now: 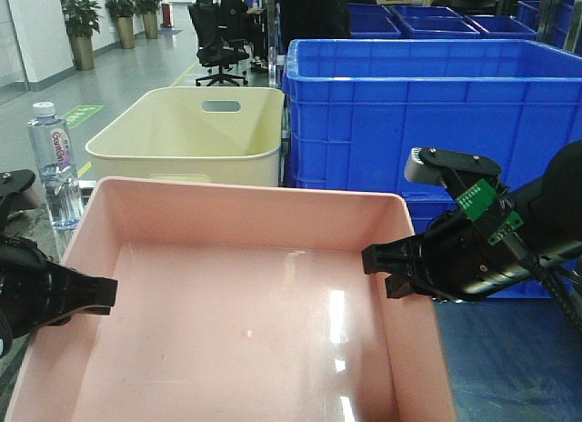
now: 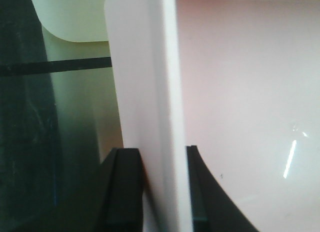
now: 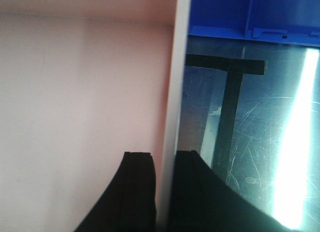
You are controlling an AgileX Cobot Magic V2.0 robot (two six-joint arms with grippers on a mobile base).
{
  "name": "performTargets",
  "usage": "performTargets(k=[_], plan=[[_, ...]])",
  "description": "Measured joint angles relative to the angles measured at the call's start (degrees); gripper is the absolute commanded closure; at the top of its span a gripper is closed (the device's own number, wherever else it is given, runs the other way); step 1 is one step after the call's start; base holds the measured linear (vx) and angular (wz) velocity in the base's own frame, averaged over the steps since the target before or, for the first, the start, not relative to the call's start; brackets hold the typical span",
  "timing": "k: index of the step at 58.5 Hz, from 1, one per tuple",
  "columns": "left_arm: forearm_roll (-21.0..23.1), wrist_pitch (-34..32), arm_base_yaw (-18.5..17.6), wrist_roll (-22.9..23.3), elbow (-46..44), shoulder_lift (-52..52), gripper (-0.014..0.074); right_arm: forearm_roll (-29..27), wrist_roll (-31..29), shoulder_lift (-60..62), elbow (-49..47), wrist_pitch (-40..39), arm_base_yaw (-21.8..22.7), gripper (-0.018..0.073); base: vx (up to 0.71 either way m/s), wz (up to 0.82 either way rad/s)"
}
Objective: Grab pink bin and stack on right shelf
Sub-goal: 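Carry the pink bin up to the metal shelf beside the cream bin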
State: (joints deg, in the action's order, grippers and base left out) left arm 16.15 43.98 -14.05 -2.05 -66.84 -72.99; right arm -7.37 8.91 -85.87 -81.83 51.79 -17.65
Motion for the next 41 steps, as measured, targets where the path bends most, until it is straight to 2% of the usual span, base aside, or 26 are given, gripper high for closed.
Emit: performTargets(k=[41], plan=[[0.0, 0.05, 0.0, 0.0, 0.0, 0.0, 0.0598, 0.0, 0.0, 0.0, 0.0, -0.29, 0.0, 0.0568, 0.0, 0.0]])
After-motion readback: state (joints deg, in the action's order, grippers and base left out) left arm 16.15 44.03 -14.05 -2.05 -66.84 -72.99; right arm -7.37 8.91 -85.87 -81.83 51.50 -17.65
